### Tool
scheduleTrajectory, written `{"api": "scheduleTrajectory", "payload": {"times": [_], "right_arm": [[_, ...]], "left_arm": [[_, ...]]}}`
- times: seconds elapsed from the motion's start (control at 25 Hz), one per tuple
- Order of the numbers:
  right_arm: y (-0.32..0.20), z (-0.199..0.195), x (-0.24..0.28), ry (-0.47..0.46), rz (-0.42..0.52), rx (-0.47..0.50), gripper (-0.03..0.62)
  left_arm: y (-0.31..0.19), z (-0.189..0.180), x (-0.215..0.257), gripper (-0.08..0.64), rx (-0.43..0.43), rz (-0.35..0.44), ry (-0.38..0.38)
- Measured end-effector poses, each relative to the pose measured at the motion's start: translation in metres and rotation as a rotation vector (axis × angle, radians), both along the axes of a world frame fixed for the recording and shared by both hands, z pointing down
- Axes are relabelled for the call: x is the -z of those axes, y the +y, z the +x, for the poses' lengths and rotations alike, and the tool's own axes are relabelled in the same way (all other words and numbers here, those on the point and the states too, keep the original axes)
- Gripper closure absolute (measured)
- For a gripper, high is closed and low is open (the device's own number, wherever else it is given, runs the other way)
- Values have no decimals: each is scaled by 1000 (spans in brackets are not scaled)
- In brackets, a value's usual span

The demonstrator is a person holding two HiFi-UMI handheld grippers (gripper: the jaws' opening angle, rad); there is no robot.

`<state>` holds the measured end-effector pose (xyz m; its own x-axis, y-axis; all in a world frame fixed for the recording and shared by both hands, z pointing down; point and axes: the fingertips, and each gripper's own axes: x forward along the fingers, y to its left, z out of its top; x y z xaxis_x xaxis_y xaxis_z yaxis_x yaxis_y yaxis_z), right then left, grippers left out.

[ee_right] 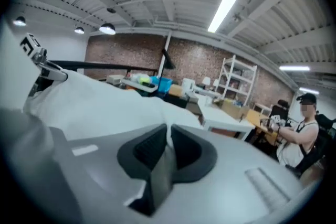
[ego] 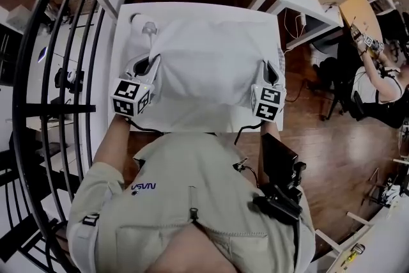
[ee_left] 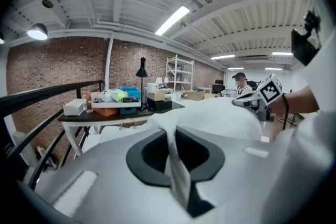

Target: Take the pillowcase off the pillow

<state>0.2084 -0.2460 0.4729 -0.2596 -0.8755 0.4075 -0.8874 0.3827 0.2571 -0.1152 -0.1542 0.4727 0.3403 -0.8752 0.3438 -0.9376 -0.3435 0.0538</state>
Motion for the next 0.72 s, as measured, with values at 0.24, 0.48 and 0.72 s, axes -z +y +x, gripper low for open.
{"api": "scheduleTrajectory", "payload": {"times": [0.24,0.48,0.72], "right_arm": [[-8,-11,-94,33,-163,111,502],[-4,4,-49,-45,-62,49,471],[39,-3,-47,-55,-68,52,584]], "left_arm": [[18,-14,-64,469,85,-130,48],[35,-18,0,464,223,59,22],[8,45,-15,495,89,27,-52]]}}
